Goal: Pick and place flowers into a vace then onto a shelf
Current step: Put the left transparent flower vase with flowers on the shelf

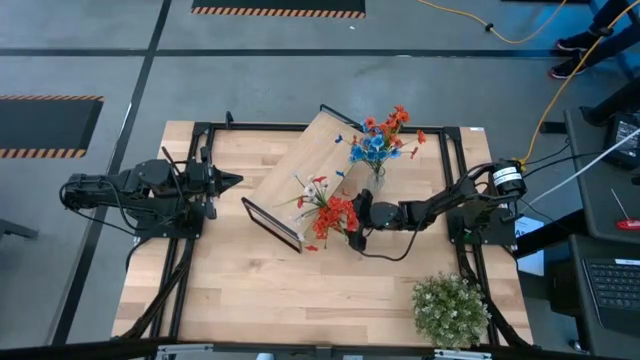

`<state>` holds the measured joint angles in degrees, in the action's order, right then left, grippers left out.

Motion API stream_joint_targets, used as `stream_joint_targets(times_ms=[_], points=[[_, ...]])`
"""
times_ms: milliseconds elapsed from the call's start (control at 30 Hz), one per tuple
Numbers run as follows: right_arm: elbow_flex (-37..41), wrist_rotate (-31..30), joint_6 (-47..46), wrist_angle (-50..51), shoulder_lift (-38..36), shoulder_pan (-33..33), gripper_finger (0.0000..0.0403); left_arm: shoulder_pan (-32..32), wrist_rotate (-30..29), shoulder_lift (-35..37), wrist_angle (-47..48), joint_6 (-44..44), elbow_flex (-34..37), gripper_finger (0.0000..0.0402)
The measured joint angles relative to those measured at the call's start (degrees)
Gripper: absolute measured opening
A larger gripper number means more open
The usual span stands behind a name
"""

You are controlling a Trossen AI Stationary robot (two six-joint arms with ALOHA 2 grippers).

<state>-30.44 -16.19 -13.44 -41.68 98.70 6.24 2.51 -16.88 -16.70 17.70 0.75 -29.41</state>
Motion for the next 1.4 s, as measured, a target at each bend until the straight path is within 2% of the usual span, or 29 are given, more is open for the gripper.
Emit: stream_joint_targets(times_ms=[200,300,700,1100,1233,1400], points=[[-1.03,1.31,0.51,-0.67,0.09,-0.02,0.0388,0.01,-0.66,0.01,-0.49,1.17,0.00,0.0005],[-1.98,1.36,1.81,-0.85,1.23,-0.02,0.0388,0.01,-1.03,0.01,0.89,-1.29,0.00,0.0004],[-8.49,1.31,4.68,-0.56,10.08,-0.21,0.0388,0.01,-4.02,2.06,1.55,-3.02,0.00,0.0004],[-9.60,-0.24,4.93,-0.98,10.49,-1.56,0.0386,0.01,-4.57,3.75,3.54,-3.08,0.00,0.0006],[-9.60,-0.22,4.77,-1.25,10.49,-1.73,0.0364,0.01,-4.57,3.75,3.58,-3.06,0.00,0.0007],[-9.60,-0.22,4.81,-1.21,10.49,-1.73,0.0315,0.01,-4.52,3.75,4.66,-3.05,0.00,0.0007]])
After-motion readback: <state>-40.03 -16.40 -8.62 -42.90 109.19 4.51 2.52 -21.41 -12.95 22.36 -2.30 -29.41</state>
